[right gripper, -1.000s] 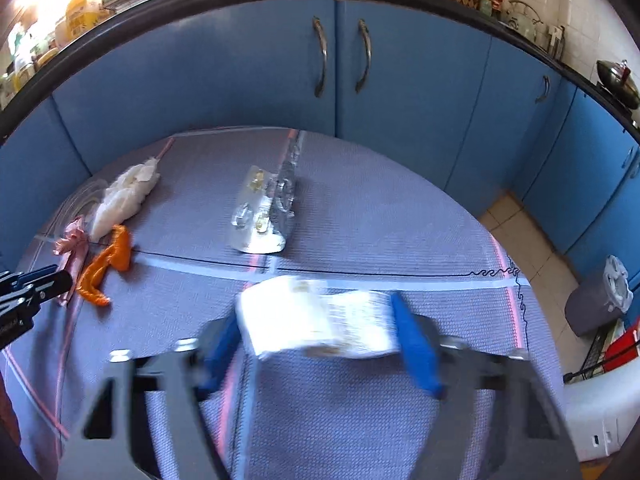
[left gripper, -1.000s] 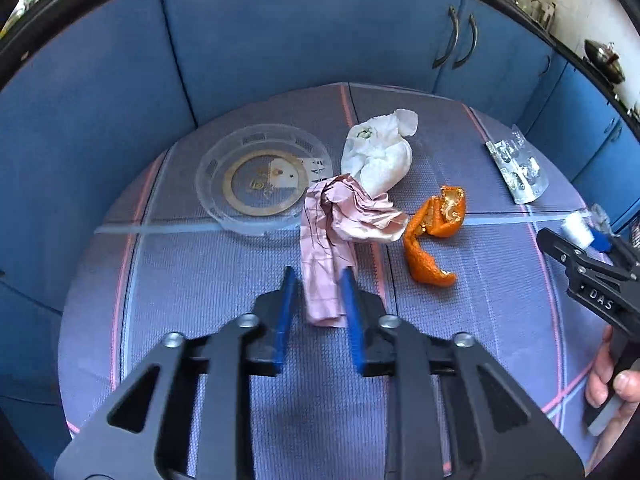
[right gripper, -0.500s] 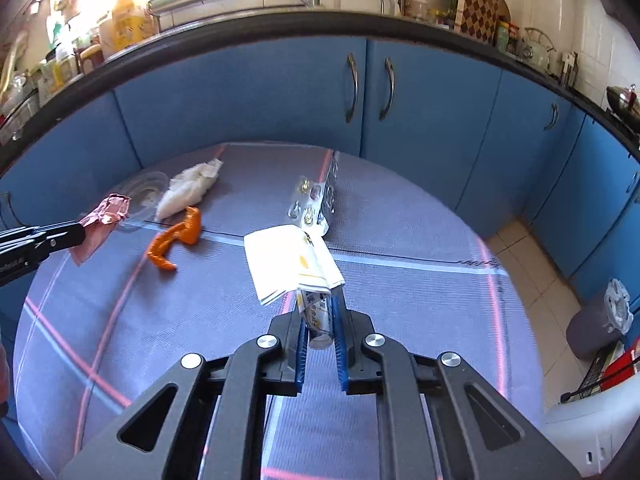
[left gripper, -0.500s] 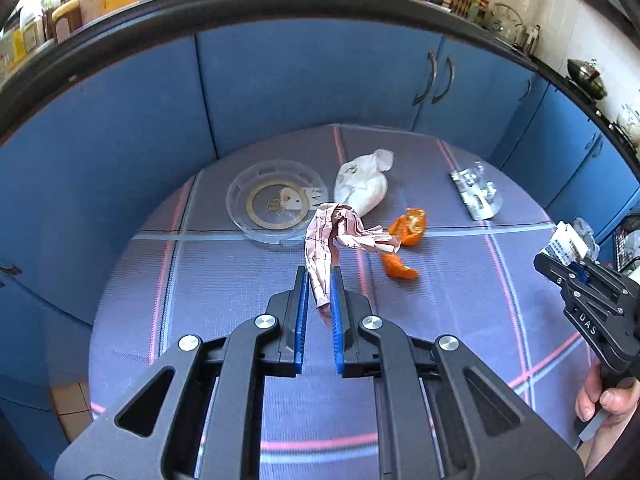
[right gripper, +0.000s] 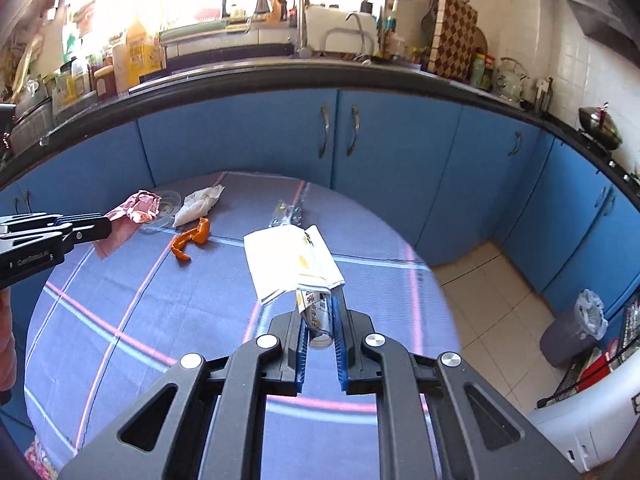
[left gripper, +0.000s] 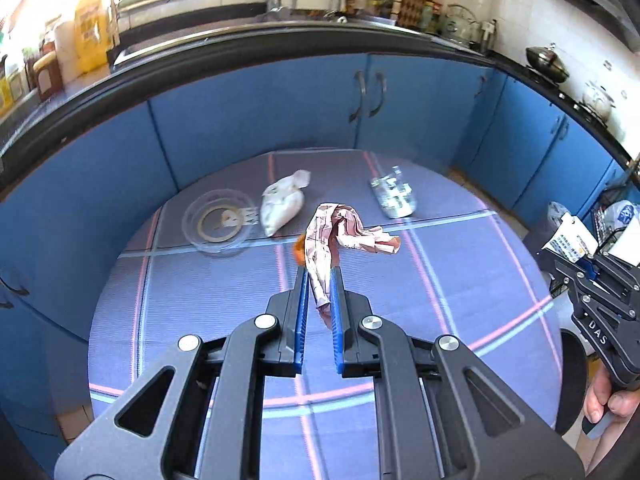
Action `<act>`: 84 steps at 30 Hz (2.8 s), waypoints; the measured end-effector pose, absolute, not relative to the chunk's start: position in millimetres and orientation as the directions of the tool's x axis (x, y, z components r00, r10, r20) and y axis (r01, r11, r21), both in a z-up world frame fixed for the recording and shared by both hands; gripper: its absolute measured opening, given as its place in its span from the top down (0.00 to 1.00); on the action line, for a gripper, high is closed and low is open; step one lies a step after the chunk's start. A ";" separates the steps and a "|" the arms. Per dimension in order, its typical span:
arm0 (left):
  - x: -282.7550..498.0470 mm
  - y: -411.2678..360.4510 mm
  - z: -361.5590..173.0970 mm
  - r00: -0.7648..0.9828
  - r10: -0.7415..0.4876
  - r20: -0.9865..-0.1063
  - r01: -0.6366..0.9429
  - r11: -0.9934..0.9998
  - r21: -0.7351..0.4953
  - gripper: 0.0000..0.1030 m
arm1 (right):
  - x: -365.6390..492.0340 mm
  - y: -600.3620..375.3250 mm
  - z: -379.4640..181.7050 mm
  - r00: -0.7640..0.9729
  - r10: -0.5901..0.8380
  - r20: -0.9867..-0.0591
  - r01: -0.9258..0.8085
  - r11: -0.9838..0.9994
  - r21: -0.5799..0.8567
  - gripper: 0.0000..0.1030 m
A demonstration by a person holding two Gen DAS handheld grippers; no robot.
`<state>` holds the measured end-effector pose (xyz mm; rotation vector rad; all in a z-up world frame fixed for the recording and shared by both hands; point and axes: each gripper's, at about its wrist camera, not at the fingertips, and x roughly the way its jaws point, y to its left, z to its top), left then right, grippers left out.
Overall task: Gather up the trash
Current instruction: 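Carry the pink paper to the bin and open the left tool while the right tool drops the white paper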
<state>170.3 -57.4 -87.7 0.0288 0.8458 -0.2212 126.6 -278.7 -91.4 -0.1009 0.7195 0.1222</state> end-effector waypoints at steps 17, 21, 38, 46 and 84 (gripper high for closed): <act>115.0 -166.9 -41.2 0.663 -0.288 -0.691 0.394 0.919 -0.005 0.89 | 33.8 -354.8 -45.4 0.821 -0.025 -0.570 -0.019 0.997 -0.072 0.89; 101.8 -202.9 -36.2 0.649 -0.327 -0.687 0.456 0.890 0.007 0.89 | 14.3 -380.4 -43.7 0.823 -0.066 -0.565 0.032 0.997 -0.070 0.89; 56.6 -325.1 -19.9 0.594 -0.442 -0.672 0.638 0.768 0.058 0.89 | -45.9 -457.5 -45.5 0.817 -0.188 -0.546 0.181 0.981 -0.067 0.86; 44.2 -354.4 -17.3 0.583 -0.459 -0.670 0.671 0.737 0.079 0.89 | -60.6 -478.6 -42.0 0.825 -0.180 -0.535 0.196 0.980 -0.028 0.82; 18.4 -435.3 -14.1 0.422 -0.539 -0.729 0.804 0.594 0.025 0.49 | -90.9 -538.2 -61.9 0.770 -0.358 -0.528 0.404 0.914 -0.031 0.19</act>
